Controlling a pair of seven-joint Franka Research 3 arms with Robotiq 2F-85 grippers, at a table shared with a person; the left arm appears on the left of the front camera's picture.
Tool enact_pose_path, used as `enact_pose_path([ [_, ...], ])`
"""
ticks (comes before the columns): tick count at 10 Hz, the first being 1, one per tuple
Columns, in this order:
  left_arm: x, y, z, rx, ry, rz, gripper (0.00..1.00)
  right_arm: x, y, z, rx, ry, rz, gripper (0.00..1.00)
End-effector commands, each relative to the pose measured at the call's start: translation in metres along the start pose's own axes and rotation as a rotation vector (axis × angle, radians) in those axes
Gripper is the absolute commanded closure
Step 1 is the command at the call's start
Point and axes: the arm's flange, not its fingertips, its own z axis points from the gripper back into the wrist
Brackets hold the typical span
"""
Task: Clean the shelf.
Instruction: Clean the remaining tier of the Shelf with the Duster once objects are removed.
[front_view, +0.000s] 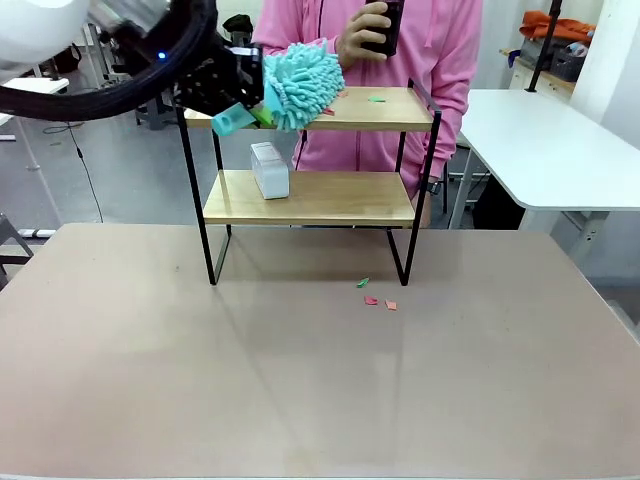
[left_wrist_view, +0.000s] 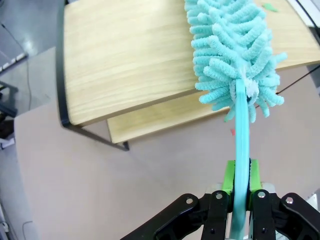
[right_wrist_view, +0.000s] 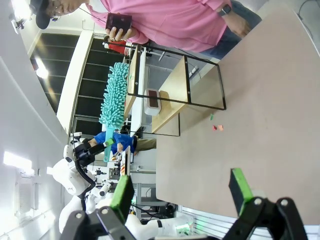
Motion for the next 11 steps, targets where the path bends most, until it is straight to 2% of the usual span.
enact_pose_path([
  [1,0.009,-0.012,-0.007,-0.086,0.030,-0.064,0.88,0.002,0.001,-0.001,0.017,-0.010,0.026,0.00],
  [4,0.010,-0.013,-0.006,-0.188,0.073,-0.152,0.88,0.002,0.001,-0.001,0.017,-0.010,0.026,0.00],
  [8,0.005,0.003,-0.001,-0.172,0.117,-0.243,0.88,0.002,0.001,-0.001,0.017,-0.010,0.026,0.00],
  [11,0.006,0.016,0.016,-0.250,0.180,-0.298,0.88,0.002,0.001,-0.001,0.017,-0.010,0.026,0.00],
])
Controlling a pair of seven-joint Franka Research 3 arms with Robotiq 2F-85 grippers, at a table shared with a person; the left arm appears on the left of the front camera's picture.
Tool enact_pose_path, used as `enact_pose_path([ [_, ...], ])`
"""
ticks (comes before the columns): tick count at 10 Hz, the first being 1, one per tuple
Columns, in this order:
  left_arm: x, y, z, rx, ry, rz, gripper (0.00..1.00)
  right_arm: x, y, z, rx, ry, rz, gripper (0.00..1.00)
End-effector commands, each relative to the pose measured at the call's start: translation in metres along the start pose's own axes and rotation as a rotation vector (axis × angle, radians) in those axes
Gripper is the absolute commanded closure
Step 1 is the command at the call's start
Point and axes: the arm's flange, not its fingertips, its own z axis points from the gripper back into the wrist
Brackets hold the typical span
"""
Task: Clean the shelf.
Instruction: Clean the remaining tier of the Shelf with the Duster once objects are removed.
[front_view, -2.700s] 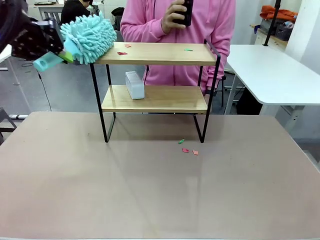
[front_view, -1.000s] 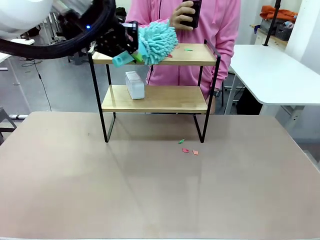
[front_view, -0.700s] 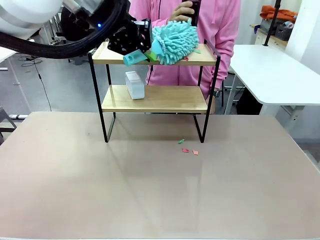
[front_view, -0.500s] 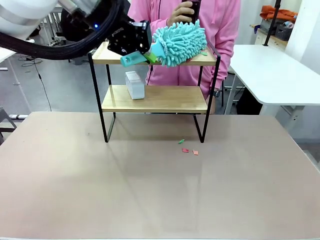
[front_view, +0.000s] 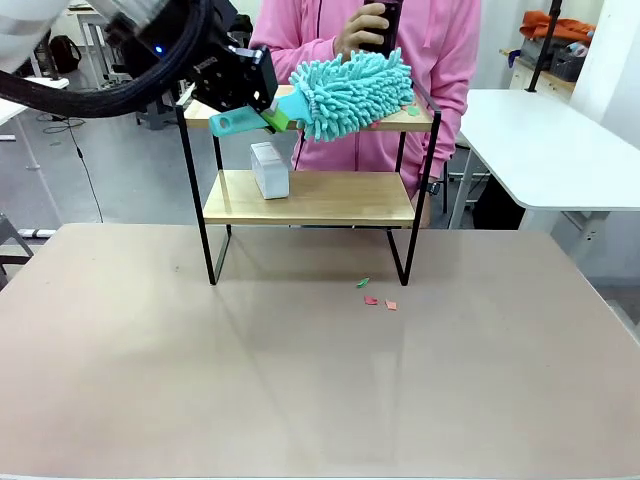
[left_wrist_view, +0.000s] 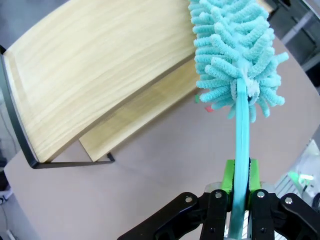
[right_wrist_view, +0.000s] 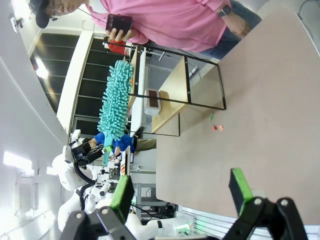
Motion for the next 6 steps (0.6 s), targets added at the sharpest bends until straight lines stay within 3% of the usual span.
enact_pose_path([
  [1,-0.005,0.010,0.017,-0.070,0.030,-0.049,0.88,0.002,0.001,-0.001,0.017,-0.010,0.026,0.00],
  [6,-0.028,0.027,0.047,-0.315,0.199,-0.180,0.88,0.002,0.001,-0.001,0.017,-0.010,0.026,0.00],
])
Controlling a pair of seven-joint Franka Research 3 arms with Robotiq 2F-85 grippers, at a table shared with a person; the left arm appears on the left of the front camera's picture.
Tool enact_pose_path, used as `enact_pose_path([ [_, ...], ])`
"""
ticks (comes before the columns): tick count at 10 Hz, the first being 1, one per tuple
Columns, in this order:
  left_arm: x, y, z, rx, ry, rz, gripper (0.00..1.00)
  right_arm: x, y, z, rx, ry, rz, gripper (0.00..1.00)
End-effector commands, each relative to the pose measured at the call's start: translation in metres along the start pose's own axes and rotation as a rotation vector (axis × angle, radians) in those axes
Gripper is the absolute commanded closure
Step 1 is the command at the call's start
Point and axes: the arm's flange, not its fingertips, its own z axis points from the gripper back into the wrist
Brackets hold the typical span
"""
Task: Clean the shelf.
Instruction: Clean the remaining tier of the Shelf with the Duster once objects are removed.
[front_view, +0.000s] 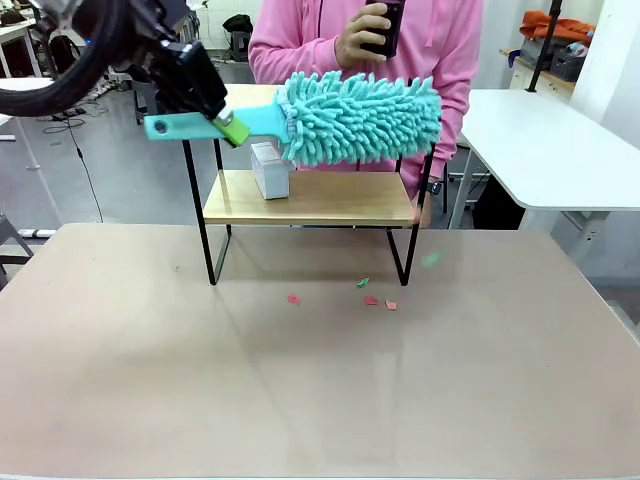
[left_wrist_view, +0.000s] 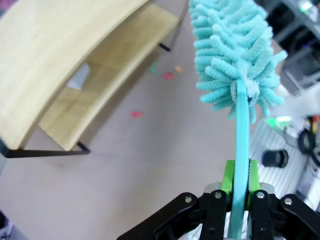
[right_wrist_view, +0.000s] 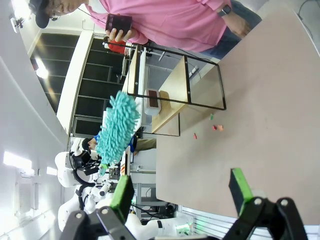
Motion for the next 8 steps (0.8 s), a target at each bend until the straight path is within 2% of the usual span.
enact_pose_path([
  [1,-0.003,0.006,0.019,-0.069,0.013,-0.020,0.88,0.002,0.001,-0.001,0.017,-0.010,0.026,0.00],
  [4,-0.010,0.016,0.035,-0.102,-0.019,0.018,0.88,0.002,0.001,-0.001,0.017,-0.010,0.026,0.00],
  [6,-0.029,0.018,0.069,-0.135,-0.062,0.084,0.88,0.002,0.001,-0.001,0.017,-0.010,0.026,0.00],
  [7,-0.050,0.017,0.103,-0.141,-0.131,0.144,0.88,0.002,0.001,-0.001,0.017,-0.010,0.026,0.00],
  [8,-0.082,0.014,0.143,-0.109,-0.262,0.215,0.88,0.002,0.001,-0.001,0.017,-0.010,0.026,0.00],
])
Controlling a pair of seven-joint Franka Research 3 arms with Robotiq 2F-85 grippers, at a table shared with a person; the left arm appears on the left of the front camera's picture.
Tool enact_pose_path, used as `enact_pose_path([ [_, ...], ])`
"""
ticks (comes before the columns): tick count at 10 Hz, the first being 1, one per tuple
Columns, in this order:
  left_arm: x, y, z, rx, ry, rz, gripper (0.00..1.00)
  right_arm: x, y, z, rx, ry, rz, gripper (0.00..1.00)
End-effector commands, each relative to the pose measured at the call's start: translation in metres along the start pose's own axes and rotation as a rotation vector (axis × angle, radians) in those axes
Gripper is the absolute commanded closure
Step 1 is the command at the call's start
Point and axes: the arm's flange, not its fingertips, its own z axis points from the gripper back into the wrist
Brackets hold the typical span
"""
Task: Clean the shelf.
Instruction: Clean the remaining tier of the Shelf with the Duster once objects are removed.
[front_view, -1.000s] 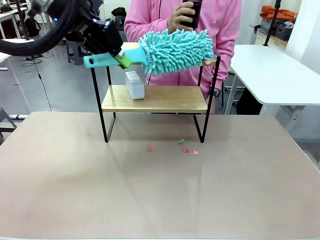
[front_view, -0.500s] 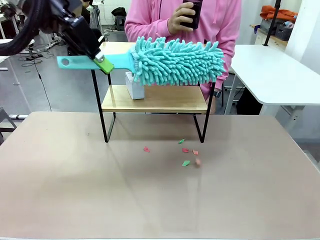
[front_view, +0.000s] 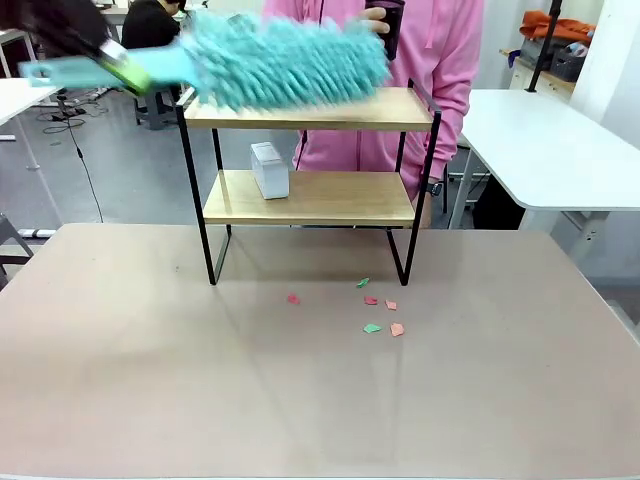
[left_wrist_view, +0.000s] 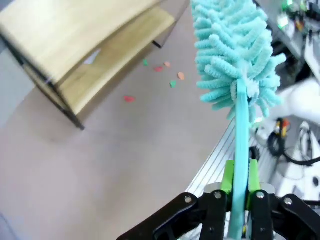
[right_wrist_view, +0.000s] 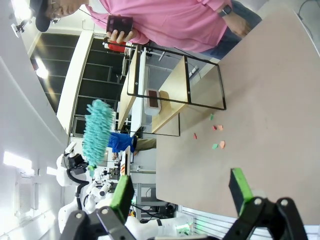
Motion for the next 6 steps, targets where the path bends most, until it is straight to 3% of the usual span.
enact_pose_path([
  [1,-0.059,-0.011,0.073,0.058,-0.284,0.133,0.88,0.002,0.001,-0.001,0.017,-0.010,0.026,0.00],
  [4,-0.166,0.021,0.141,0.163,-0.691,0.436,0.88,0.002,0.001,-0.001,0.017,-0.010,0.026,0.00],
  [5,-0.193,0.045,0.140,0.207,-0.772,0.610,0.88,0.002,0.001,-0.001,0.017,-0.010,0.026,0.00],
  [6,-0.217,0.068,0.132,0.180,-0.773,0.714,0.88,0.002,0.001,-0.001,0.017,-0.010,0.026,0.00],
])
